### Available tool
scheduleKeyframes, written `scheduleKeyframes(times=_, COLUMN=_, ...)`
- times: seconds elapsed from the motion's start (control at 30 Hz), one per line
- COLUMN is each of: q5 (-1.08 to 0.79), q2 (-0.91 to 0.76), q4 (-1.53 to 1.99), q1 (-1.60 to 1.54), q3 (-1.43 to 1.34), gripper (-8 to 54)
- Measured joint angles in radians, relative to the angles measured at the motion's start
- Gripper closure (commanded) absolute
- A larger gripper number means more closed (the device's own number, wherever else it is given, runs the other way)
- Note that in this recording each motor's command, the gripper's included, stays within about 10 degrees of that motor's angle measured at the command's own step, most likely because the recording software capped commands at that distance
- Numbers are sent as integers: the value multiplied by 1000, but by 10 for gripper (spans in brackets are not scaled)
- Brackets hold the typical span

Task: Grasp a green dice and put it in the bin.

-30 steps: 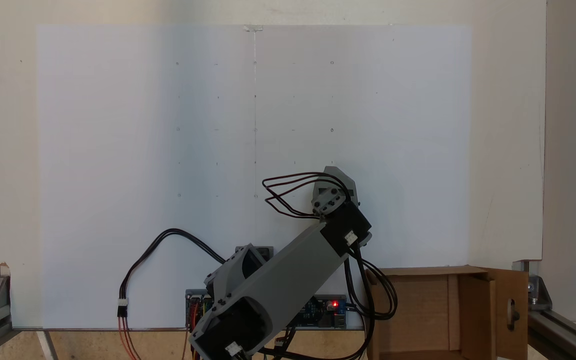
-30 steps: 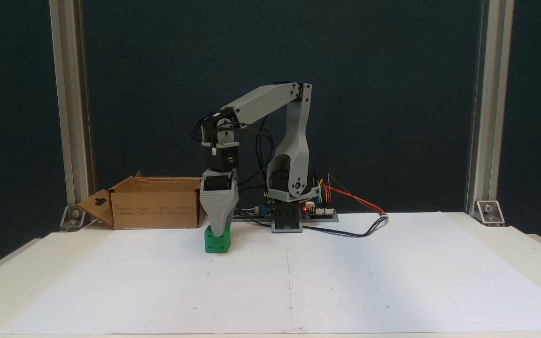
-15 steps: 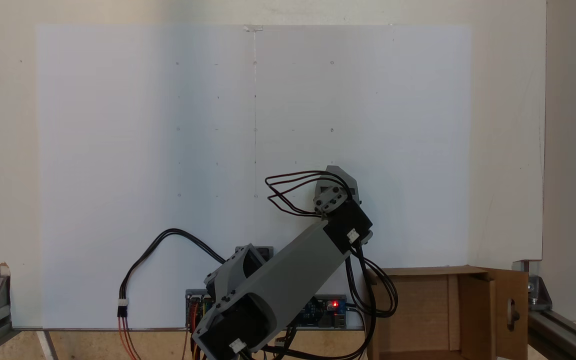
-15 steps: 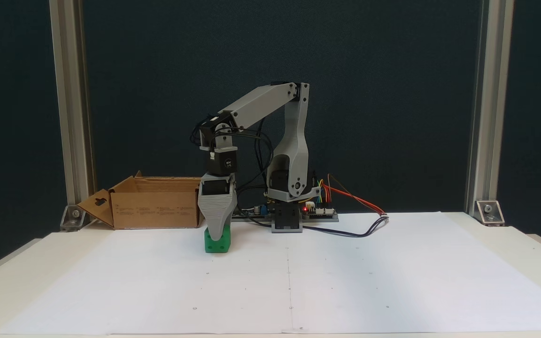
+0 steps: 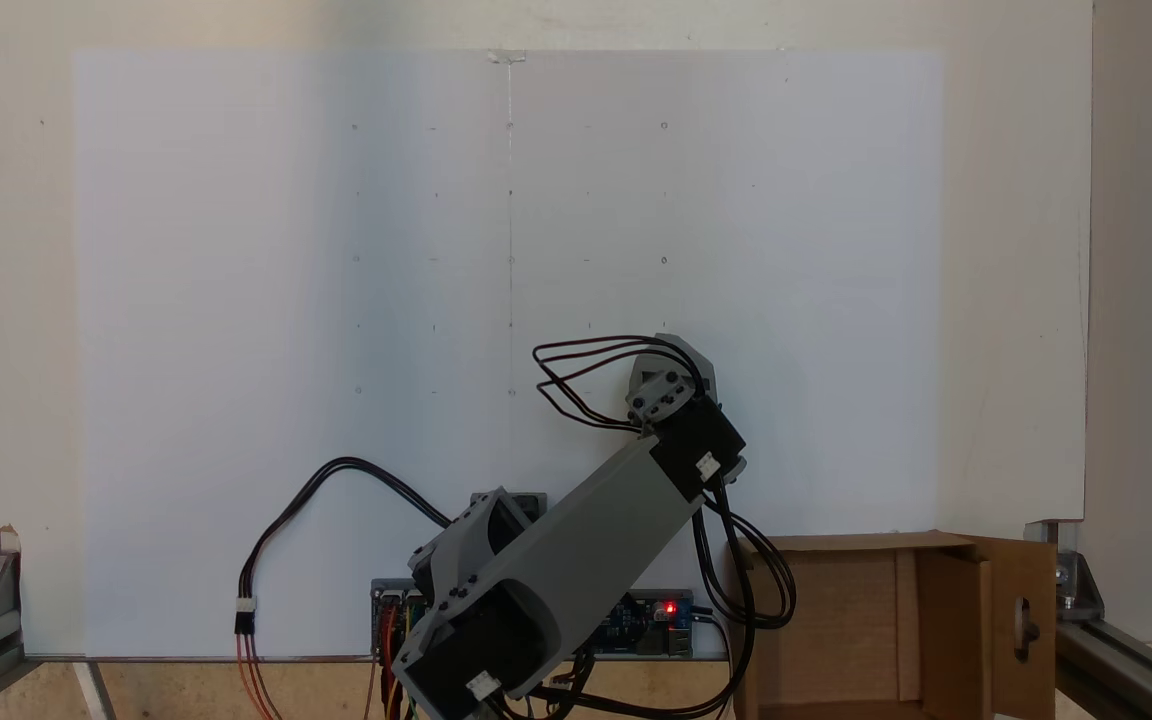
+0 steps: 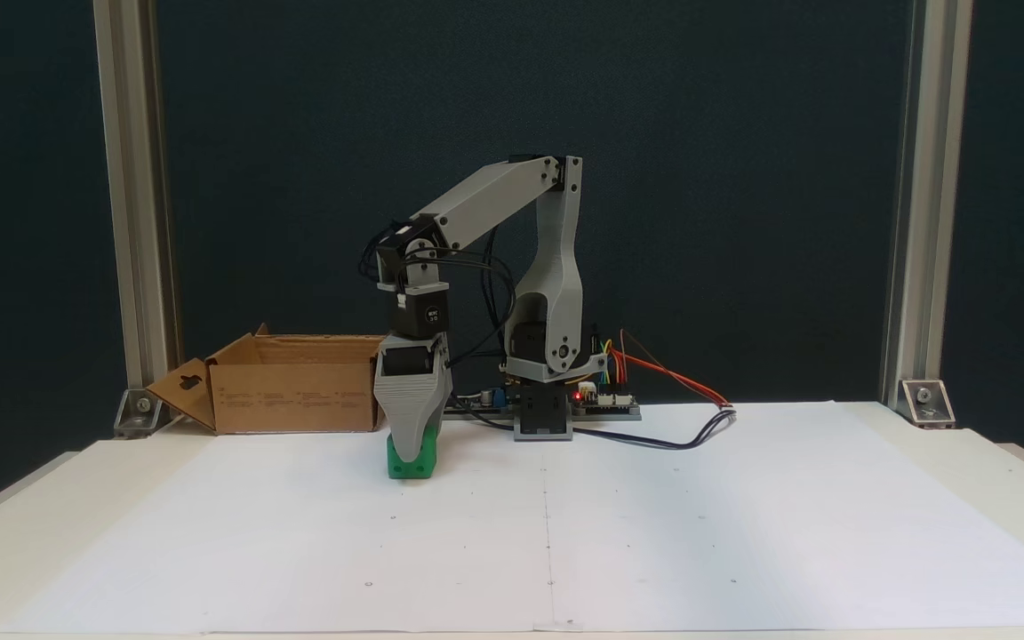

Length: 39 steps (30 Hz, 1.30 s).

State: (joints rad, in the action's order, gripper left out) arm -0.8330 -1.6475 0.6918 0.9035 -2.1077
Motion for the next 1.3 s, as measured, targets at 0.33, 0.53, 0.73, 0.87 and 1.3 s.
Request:
scheduleKeyframes(times=0.33, q5=0, q2=32, q4=-71, q1=2, q3=0, gripper=32)
scheduleKeyframes(times=0.53, q5=0, q2=46, q4=-133, q1=3, q3=0, gripper=32)
scheduleKeyframes(times=0.73, q5=0, q2=75, q4=-140, q1=5, q3=-20, gripper=32)
scheduleKeyframes(times=0.87, q5=0, q2=74, q4=-138, q1=3, q3=-37, gripper=32)
scheduleKeyframes(times=1.3, q5=3, q2=74, q4=-141, q1=8, q3=-37, gripper=41)
